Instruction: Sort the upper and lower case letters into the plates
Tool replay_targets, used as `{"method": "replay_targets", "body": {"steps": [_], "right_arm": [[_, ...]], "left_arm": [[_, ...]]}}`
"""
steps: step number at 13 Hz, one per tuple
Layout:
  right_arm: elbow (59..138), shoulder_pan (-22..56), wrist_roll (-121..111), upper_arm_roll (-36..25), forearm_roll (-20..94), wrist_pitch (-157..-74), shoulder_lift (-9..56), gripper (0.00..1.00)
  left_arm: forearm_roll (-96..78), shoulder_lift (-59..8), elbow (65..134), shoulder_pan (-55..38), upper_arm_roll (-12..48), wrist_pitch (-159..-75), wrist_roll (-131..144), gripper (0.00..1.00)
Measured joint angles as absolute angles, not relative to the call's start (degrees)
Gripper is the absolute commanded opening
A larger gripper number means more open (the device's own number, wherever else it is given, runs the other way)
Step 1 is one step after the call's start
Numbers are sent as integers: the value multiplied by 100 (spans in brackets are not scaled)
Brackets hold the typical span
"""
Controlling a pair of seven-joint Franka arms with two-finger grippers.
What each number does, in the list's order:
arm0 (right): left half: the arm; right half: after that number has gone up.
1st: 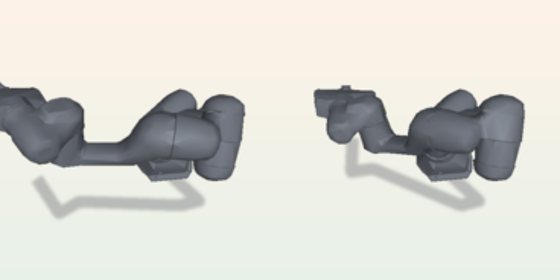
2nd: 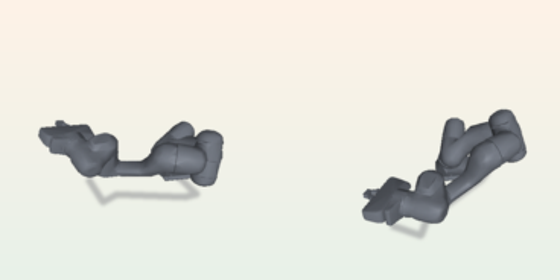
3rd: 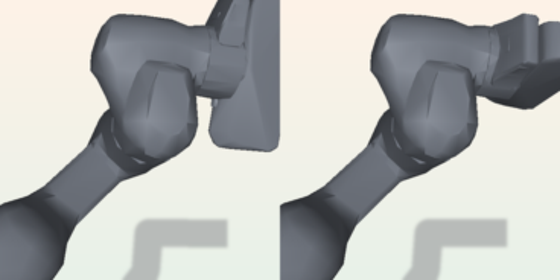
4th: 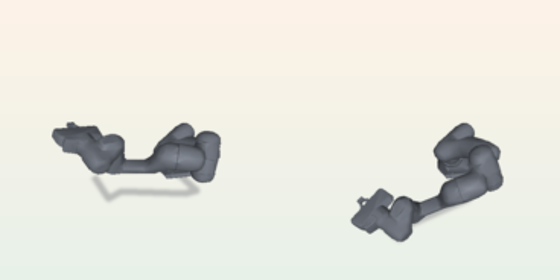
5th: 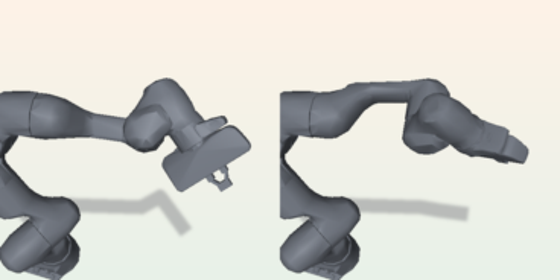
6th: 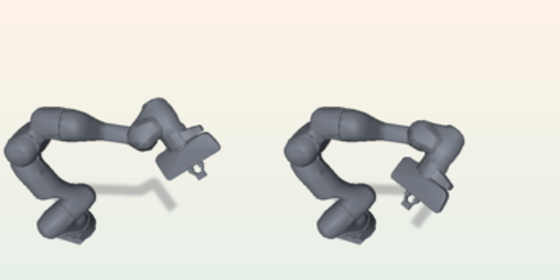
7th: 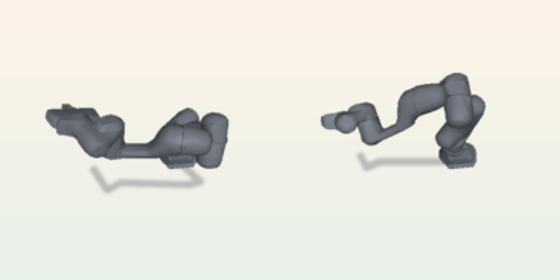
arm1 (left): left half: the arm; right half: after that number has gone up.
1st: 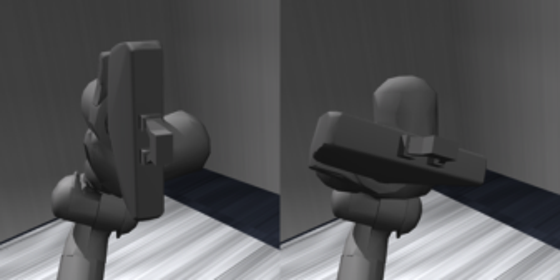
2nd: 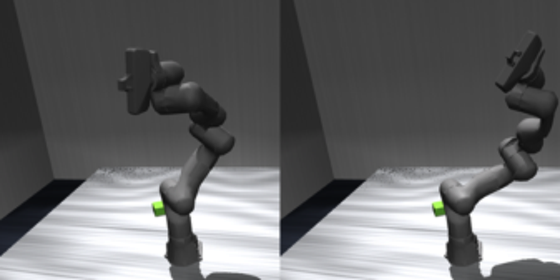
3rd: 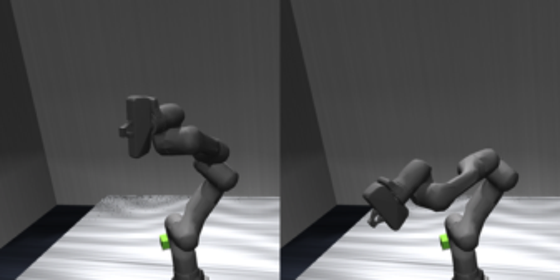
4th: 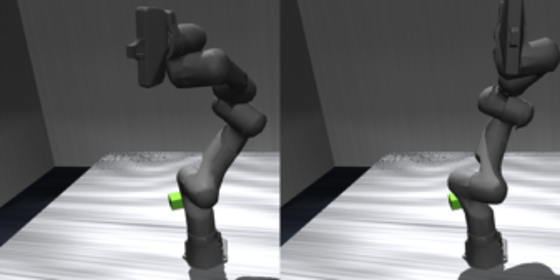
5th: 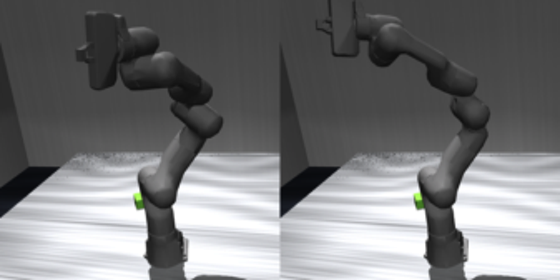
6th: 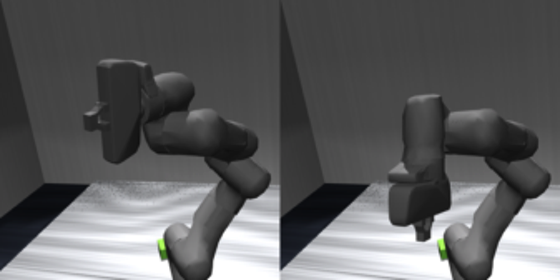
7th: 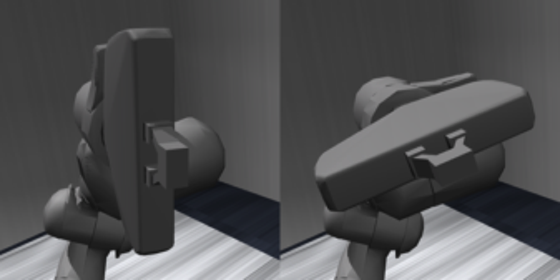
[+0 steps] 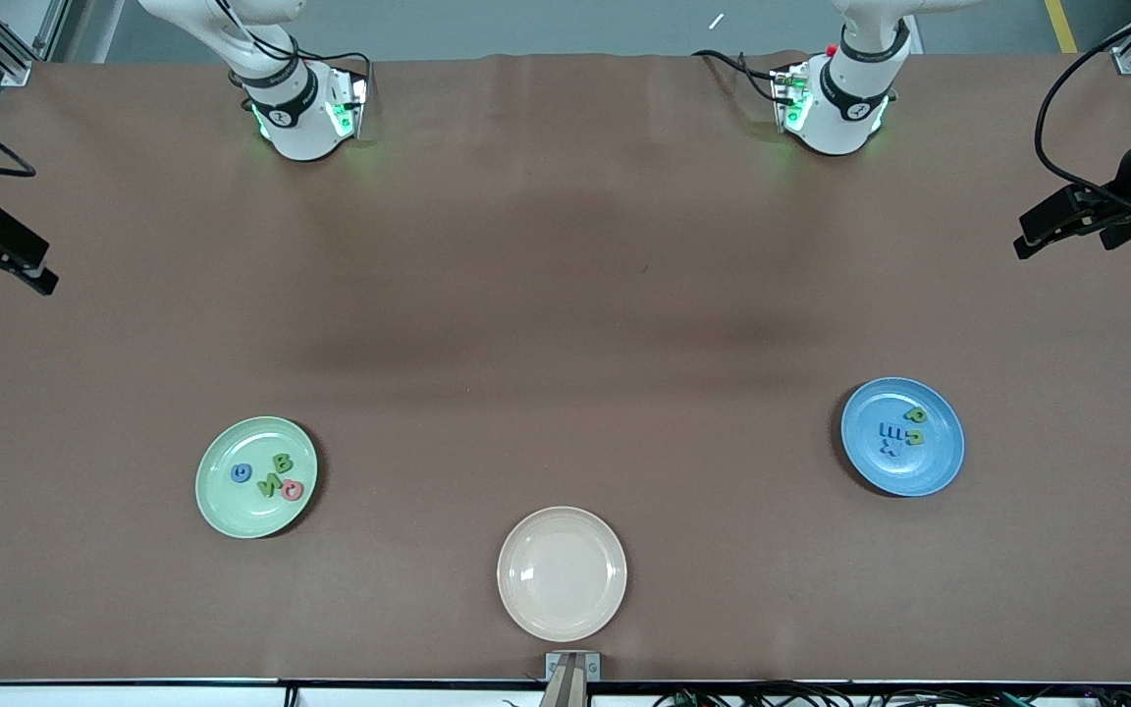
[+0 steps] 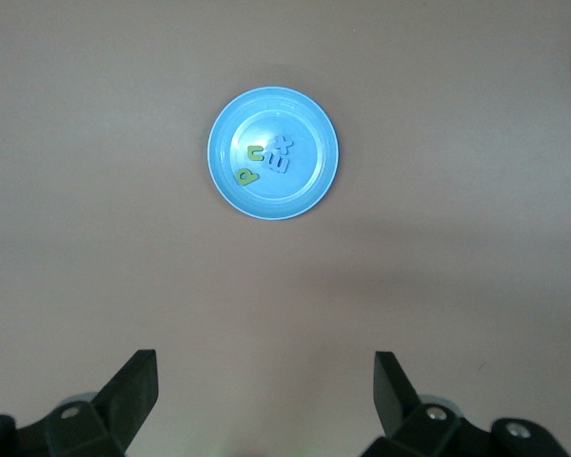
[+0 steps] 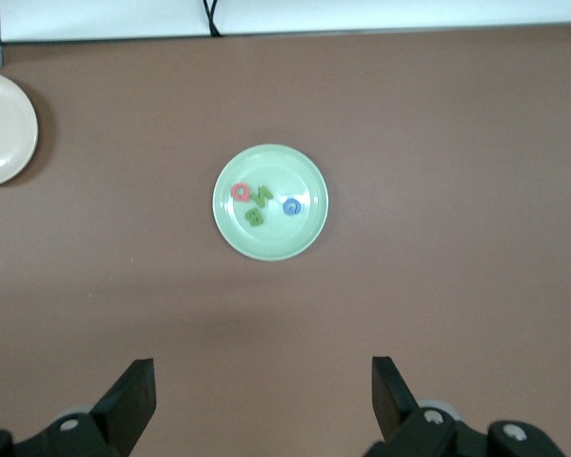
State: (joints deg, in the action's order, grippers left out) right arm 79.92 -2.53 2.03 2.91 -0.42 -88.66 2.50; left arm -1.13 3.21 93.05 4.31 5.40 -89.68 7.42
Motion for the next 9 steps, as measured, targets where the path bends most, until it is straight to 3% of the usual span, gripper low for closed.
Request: {"method": "replay_targets", "body": {"steps": [9], "right_arm": [[7844, -230, 203, 308, -42, -8633, 272, 100]], "left_arm": [[-70, 320, 9305, 390, 616, -8970, 814, 100]]}}
